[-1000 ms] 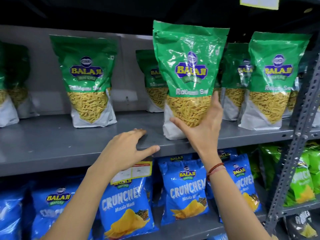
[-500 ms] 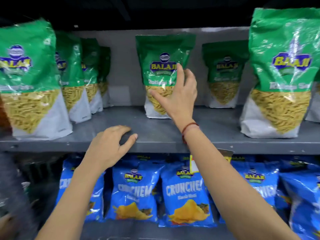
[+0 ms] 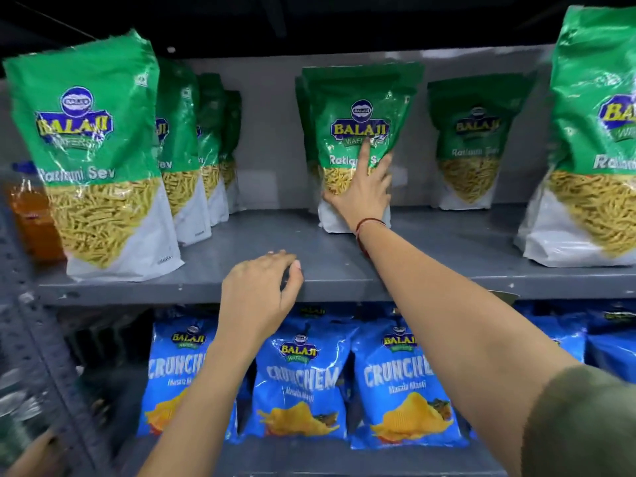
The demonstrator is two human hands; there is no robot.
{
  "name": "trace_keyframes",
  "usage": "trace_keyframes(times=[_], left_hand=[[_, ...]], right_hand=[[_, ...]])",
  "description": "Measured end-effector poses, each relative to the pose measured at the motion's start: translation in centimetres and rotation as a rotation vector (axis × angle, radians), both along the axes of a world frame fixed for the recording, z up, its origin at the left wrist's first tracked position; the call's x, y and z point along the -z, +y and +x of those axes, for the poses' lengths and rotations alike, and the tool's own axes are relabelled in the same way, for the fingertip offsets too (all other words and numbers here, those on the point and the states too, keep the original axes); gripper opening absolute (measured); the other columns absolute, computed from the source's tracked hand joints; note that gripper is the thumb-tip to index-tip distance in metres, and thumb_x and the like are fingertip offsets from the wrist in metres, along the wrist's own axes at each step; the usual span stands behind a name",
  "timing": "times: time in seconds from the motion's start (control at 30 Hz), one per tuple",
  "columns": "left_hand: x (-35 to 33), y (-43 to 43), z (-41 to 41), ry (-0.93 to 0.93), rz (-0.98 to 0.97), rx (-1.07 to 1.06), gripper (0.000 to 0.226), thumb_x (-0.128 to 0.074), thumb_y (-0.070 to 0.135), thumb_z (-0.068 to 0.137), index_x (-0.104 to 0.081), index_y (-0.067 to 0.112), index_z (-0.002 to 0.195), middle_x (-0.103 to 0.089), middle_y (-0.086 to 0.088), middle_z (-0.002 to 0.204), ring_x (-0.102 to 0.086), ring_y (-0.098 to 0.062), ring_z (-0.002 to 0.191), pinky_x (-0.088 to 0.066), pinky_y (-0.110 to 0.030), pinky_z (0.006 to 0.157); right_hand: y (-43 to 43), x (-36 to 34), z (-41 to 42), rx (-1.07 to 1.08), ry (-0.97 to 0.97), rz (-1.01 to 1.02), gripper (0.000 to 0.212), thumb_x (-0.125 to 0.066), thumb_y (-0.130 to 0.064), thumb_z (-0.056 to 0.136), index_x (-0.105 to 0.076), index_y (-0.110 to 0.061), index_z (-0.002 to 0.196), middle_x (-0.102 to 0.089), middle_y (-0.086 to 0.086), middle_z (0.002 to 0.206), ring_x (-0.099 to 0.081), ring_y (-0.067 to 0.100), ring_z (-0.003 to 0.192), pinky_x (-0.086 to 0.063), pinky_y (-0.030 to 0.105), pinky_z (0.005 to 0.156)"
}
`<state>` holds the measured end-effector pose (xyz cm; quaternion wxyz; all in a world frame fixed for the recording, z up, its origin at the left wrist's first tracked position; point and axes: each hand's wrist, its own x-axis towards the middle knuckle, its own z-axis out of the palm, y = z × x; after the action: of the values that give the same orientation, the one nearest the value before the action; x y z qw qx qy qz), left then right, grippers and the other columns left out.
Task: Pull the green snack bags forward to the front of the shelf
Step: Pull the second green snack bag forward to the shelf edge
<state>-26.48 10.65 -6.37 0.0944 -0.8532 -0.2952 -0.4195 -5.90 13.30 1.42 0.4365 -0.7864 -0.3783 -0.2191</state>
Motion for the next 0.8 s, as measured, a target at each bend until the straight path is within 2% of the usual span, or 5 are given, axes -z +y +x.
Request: trace_keyframes(times=[0.13,0.33,0.53,0.7,0.8], left_hand=[[0.2,0.0,0.2,-0.019,0.021,-0.01,0.036,-0.041,0.025,0.088,-0.07,0.009,0.076,-0.072,-0.009,0.073,-0.068,-0.028,0.07,-0.052,-0.036,0.056],[0.6,0.1,0.3,-0.046,0.063,-0.023,0.037,-0.04,0.023,0.089,-0.068,0.008,0.07,-0.072,-0.009,0.071,-0.068,-0.029,0.069,-0.05,-0.037,0.056],[0.7,0.2,0.3,-0.071,0.065,-0.035,0.041,-0.036,0.023,0.09,-0.068,0.009,0.069,-0.07,-0.006,0.066,-0.061,-0.029,0.056,-0.043,-0.034,0.051],[0.7,0.2,0.2,-0.087,0.075,-0.008,0.042,-0.034,0.024,0.089,-0.071,0.009,0.077,-0.072,-0.008,0.071,-0.064,-0.031,0.059,-0.046,-0.034,0.051],[0.7,0.3,0.2,-0.109,0.071,0.003,0.04,-0.037,0.024,0.089,-0.071,0.009,0.073,-0.073,-0.009,0.073,-0.065,-0.031,0.059,-0.047,-0.033,0.051]], right_hand=[[-1.2,-0.1,-0.6,-0.006,-0.026,-0.015,0.112,-0.069,-0.057,0.073,0.002,-0.025,0.153,-0.006,0.028,0.155,-0.038,0.043,0.125,-0.043,0.052,0.093],[-4.6,0.1,-3.0,-0.041,-0.047,0.013,0.113,-0.072,-0.056,0.071,-0.001,-0.027,0.153,-0.01,0.026,0.154,-0.038,0.044,0.123,-0.044,0.05,0.09],[-9.2,0.6,-5.6,-0.11,-0.089,0.054,0.111,-0.076,-0.051,0.069,-0.006,-0.027,0.152,-0.013,0.024,0.152,-0.034,0.044,0.127,-0.04,0.048,0.097],[-12.3,0.7,-7.6,-0.095,-0.119,0.063,0.111,-0.076,-0.054,0.068,-0.008,-0.027,0.152,-0.016,0.023,0.151,-0.038,0.041,0.123,-0.039,0.045,0.095],[-13.8,0.8,-8.6,-0.085,-0.14,0.087,0.111,-0.075,-0.055,0.067,-0.009,-0.027,0.152,-0.018,0.022,0.15,-0.04,0.04,0.121,-0.04,0.045,0.094]])
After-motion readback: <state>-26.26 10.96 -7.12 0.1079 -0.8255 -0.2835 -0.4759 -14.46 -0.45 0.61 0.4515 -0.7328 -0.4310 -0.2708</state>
